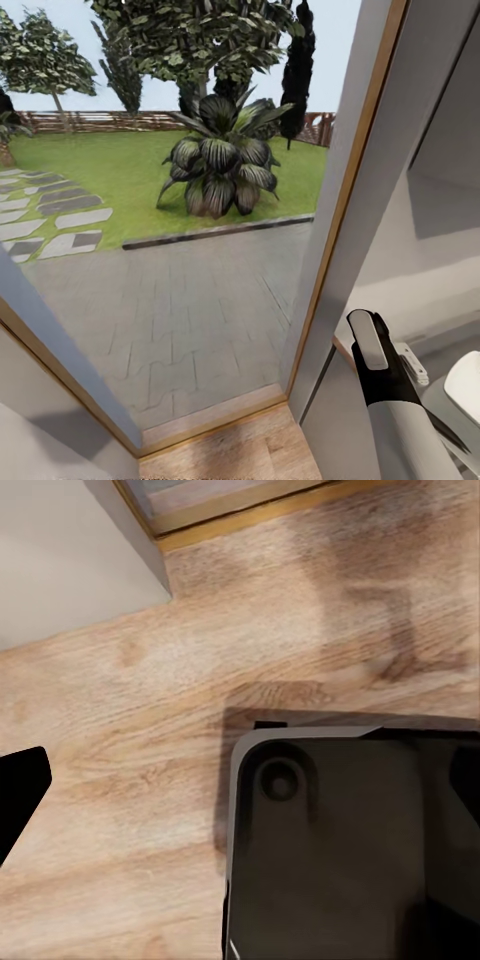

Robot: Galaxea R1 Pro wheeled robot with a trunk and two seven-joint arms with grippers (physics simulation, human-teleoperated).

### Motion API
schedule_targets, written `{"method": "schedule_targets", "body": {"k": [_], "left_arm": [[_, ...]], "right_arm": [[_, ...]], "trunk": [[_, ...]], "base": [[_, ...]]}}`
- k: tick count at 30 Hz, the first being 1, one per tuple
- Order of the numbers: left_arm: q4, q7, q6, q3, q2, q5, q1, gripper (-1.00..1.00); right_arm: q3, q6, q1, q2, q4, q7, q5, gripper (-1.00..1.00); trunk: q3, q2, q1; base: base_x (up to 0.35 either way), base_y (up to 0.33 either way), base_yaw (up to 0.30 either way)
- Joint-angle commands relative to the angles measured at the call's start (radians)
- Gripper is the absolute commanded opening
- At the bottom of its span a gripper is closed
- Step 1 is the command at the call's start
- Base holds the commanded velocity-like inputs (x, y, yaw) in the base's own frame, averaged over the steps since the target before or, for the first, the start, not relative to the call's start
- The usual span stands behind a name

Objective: In the kitchen, take the Vidalia onion out of the sink, dice it on the chopping board with the paring knife, put the diced onion into the bowl on the countertop, then place both the paring knife and the chopping board into the sink.

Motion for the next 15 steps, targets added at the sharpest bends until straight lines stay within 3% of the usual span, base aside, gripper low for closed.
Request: {"method": "schedule_targets", "body": {"k": [1,15], "left_arm": [[-0.002,0.008,-0.003,-0.008,0.002,0.009,0.0,1.0],[-0.002,0.008,-0.003,-0.008,0.002,0.009,0.0,1.0]], "right_arm": [[-0.002,0.011,-0.001,0.001,-0.001,-0.004,-0.003,1.0],[-0.002,0.011,-0.001,0.002,-0.001,-0.004,-0.003,1.0]], "trunk": [[-0.003,-0.002,0.001],[-0.024,-0.002,0.001]], "base": [[0.0,-0.053,0.0],[0.0,-0.009,0.0]]}}
